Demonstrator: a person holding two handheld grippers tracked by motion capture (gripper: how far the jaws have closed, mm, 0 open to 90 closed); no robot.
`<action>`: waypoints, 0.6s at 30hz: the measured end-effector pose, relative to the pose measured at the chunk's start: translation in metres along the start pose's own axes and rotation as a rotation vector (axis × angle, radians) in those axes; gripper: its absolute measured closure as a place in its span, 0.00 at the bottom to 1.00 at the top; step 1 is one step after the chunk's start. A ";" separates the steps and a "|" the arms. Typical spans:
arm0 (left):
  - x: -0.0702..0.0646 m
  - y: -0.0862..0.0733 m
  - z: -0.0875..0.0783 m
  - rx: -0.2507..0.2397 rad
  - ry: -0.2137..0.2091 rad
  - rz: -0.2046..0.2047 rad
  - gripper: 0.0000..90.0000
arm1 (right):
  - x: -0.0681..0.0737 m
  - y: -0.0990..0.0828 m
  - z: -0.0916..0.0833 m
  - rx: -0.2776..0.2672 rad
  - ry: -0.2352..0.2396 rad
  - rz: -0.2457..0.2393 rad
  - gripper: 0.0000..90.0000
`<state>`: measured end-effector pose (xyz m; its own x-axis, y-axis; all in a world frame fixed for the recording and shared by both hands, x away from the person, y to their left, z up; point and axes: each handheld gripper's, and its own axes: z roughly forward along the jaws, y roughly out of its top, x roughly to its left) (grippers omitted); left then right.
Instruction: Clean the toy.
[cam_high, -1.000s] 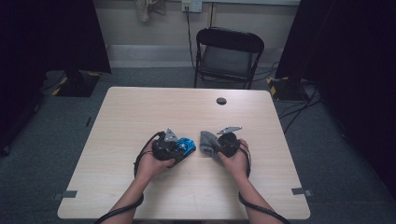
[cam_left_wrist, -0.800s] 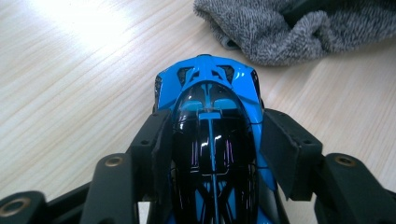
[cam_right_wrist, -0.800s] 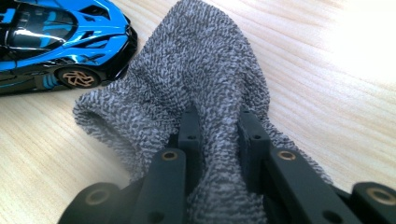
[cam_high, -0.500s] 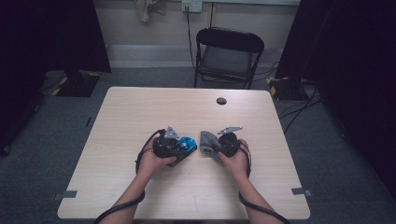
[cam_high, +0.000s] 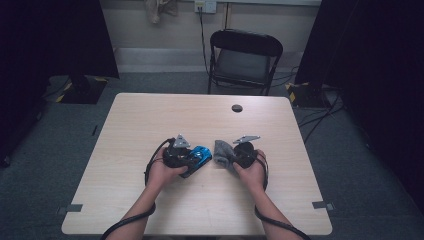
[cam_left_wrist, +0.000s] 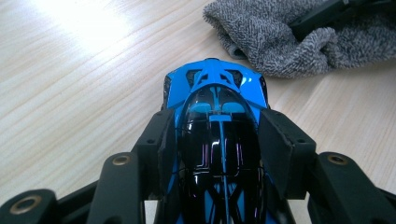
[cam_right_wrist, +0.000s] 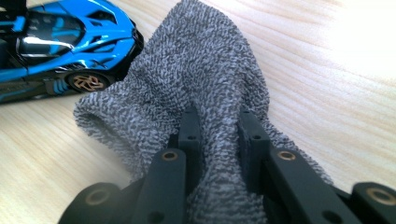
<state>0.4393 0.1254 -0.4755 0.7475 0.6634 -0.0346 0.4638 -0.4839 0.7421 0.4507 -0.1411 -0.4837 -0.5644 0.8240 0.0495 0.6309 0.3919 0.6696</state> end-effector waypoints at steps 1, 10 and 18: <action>0.000 0.000 0.000 0.000 -0.002 0.001 0.53 | 0.001 0.000 0.000 0.000 0.008 0.000 0.84; -0.002 0.000 -0.001 0.009 0.005 -0.004 0.53 | 0.034 -0.001 0.000 0.004 0.074 -0.030 0.84; -0.002 -0.002 -0.003 0.012 0.006 -0.008 0.53 | 0.055 -0.004 -0.002 0.010 0.135 -0.065 0.85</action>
<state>0.4351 0.1271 -0.4748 0.7408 0.6707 -0.0360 0.4750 -0.4853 0.7341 0.4163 -0.0977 -0.4823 -0.6703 0.7345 0.1061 0.5958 0.4474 0.6670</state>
